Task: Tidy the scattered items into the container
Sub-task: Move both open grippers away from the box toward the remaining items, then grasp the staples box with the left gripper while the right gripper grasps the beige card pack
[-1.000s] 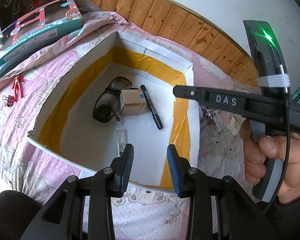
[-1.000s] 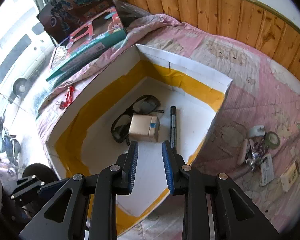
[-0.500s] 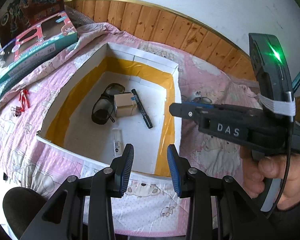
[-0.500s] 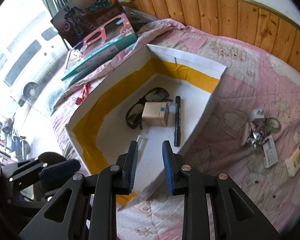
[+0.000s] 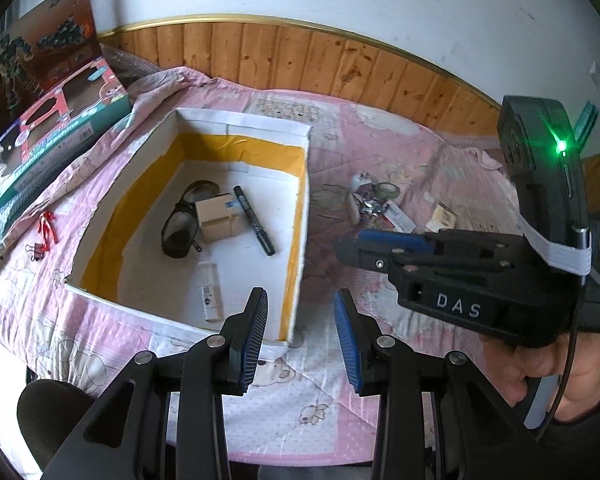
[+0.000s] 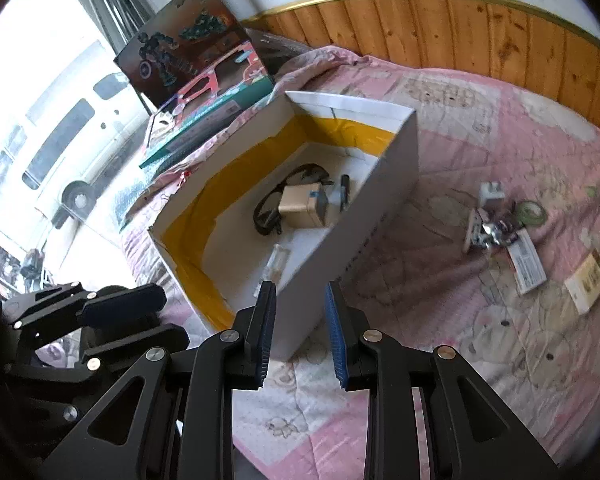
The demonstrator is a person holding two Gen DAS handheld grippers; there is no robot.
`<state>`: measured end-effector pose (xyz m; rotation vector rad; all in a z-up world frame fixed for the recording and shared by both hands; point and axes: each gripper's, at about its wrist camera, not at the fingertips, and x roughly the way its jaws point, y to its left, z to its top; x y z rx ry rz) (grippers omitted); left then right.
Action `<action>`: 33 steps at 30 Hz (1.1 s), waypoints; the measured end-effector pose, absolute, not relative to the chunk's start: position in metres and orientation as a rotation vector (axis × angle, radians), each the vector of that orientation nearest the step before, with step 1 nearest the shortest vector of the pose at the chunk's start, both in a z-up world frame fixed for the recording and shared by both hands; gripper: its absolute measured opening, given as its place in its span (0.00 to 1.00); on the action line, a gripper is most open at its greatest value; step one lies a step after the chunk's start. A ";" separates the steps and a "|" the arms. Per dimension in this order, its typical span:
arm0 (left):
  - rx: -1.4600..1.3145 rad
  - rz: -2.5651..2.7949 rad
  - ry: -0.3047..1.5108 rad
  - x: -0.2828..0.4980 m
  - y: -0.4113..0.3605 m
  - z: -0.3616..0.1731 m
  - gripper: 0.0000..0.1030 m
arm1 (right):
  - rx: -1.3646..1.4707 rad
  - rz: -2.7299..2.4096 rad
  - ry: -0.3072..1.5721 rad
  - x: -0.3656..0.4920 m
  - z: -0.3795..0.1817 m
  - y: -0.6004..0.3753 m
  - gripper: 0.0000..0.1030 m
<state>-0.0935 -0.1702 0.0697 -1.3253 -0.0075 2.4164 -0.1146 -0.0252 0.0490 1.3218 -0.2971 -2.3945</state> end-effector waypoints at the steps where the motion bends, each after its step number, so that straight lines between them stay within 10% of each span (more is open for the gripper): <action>1: -1.325 2.413 0.000 -0.092 -0.167 0.070 0.35 | 1.321 -2.396 -0.307 -0.112 0.048 -0.022 0.27; 18: -1.341 2.297 0.085 -0.097 -0.072 0.056 0.42 | 1.376 -2.519 -0.607 -0.085 0.004 0.108 0.27; 33: -1.435 2.190 0.044 -0.164 0.027 0.009 0.59 | 1.414 -2.708 -0.919 -0.101 -0.032 0.243 0.48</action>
